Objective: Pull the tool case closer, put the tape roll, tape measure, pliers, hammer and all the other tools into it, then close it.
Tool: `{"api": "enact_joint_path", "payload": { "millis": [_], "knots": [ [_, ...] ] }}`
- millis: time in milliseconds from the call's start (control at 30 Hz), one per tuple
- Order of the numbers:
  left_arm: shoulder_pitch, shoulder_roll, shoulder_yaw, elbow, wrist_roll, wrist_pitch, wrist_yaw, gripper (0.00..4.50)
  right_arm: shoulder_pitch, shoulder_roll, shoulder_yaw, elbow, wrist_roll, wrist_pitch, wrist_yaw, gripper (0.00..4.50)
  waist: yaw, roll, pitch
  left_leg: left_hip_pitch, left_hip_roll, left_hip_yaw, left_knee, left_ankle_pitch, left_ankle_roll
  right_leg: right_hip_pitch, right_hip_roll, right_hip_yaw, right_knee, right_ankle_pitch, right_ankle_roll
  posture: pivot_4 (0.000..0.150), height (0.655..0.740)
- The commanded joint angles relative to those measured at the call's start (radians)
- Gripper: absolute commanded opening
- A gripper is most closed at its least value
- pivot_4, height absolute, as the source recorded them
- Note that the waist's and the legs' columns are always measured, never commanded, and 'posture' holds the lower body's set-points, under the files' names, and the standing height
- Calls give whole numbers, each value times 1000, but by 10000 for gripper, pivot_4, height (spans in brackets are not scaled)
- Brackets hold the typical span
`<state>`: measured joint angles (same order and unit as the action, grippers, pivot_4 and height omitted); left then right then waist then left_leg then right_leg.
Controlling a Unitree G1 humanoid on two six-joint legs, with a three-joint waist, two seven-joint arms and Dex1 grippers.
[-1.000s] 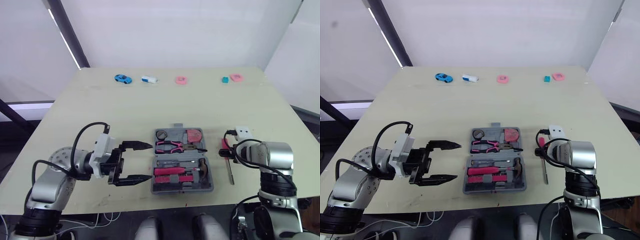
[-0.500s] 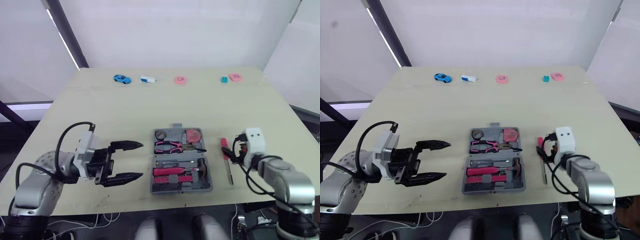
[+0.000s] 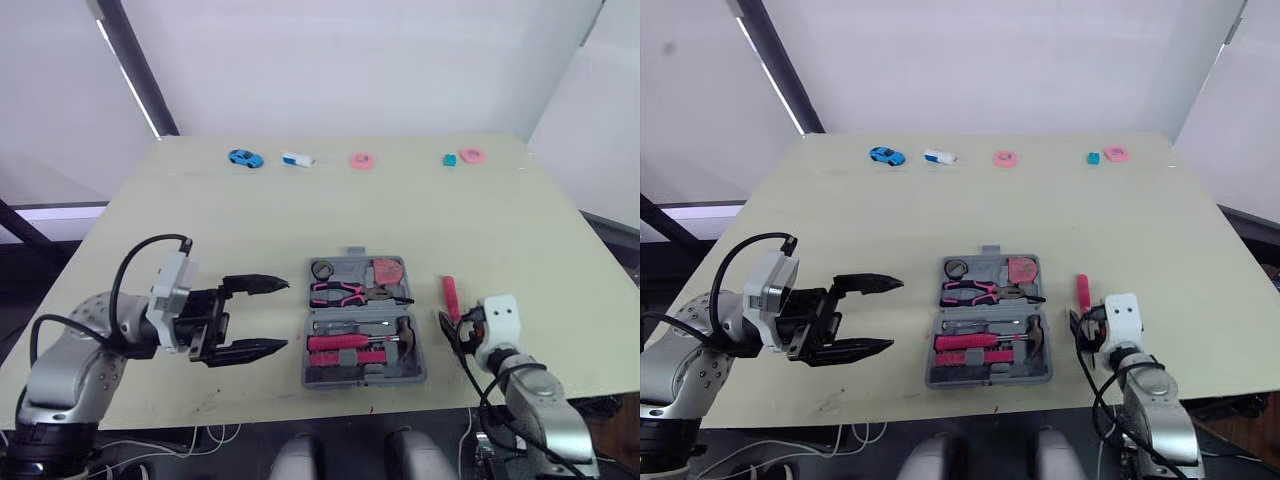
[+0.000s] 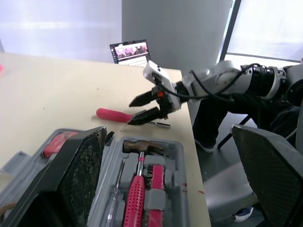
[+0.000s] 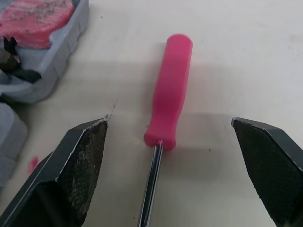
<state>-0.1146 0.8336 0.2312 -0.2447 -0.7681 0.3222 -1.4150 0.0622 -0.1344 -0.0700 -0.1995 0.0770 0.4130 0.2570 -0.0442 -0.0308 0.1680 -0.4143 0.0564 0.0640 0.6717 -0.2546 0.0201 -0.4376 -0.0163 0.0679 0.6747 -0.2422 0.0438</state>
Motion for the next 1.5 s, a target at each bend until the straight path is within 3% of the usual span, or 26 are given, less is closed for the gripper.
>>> {"api": "enact_joint_path", "payload": {
  "millis": [33, 200, 300, 433, 533, 567, 967, 1233, 1367, 1500],
  "knots": [
    [-20, 14, 23, -10, -16, 3, -10, 45000, -3, 8, 10, 73, -13, -129, -17, 44237, 0, 0, 0, 0, 0, 0, 0, 0, 0, 0, 0, 0, 0, 0, 0, 1500, 7400],
    [-35, 14, 19, 4, -9, 0, -18, 45000, -28, 20, 16, 175, -14, -235, -34, 44237, 0, 0, 0, 0, 0, 0, 0, 0, 0, 0, 0, 0, 1, 0, 0, 1500, 7400],
    [-36, 13, 19, 7, -8, -1, -20, 45000, -39, 23, 12, 233, -24, -285, -50, 29334, 0, 0, 0, 1, 0, 0, 0, 0, 0, 0, 0, 0, 2, 0, 0, 1500, 7400],
    [-37, 12, 19, 11, -7, -3, -21, 45000, -50, 17, 9, 275, -20, -322, -53, 13006, 1, -2, -2, 1, 0, 0, 1, 0, -1, 0, 0, 0, 2, 0, 0, 1500, 7400],
    [-34, 10, 17, 15, -3, -9, -24, 45000, -58, 3, 11, 281, -19, -331, -53, 8042, 4, -7, -5, 4, 0, -1, 1, 0, -1, 5, 0, 0, 1, -1, -2, 1500, 7400],
    [-33, 10, 16, 16, -1, -11, -25, 45000, -62, -4, 11, 278, -21, -333, -52, 4235, 7, -8, -6, 5, 0, -1, 1, 0, -1, 5, -1, 0, 1, -2, -4, 1500, 7400],
    [-24, -8, 8, 25, 15, -29, -37, 45000, -69, -126, -5, 83, 53, -200, 56, 3918, 3, -7, -5, 4, 0, -1, 1, 0, -1, 5, 0, 0, 2, -2, -4, 1500, 7400],
    [1, 3, -6, 46, 49, -63, -78, 45000, -84, -394, 34, -123, 190, -41, 395, 3918, 4, -6, -5, 4, 0, -2, 1, 0, 0, 5, 0, -1, 2, -2, -3, 1500, 7400],
    [8, 19, -21, 101, 99, -121, -135, 45000, -135, -585, 130, -203, 216, 11, 618, 3918, 5, -5, -4, 5, 0, -1, 2, 0, 0, 5, 0, 0, 2, -2, -4, 1500, 7400],
    [16, 24, -20, 152, 116, -166, -176, 45000, -238, -650, 247, -253, 208, 84, 706, 3918, 4, -5, -4, 5, 0, -2, 2, 0, 0, 5, 1, -1, 2, -2, -4, 1500, 7400]
  ]
}}
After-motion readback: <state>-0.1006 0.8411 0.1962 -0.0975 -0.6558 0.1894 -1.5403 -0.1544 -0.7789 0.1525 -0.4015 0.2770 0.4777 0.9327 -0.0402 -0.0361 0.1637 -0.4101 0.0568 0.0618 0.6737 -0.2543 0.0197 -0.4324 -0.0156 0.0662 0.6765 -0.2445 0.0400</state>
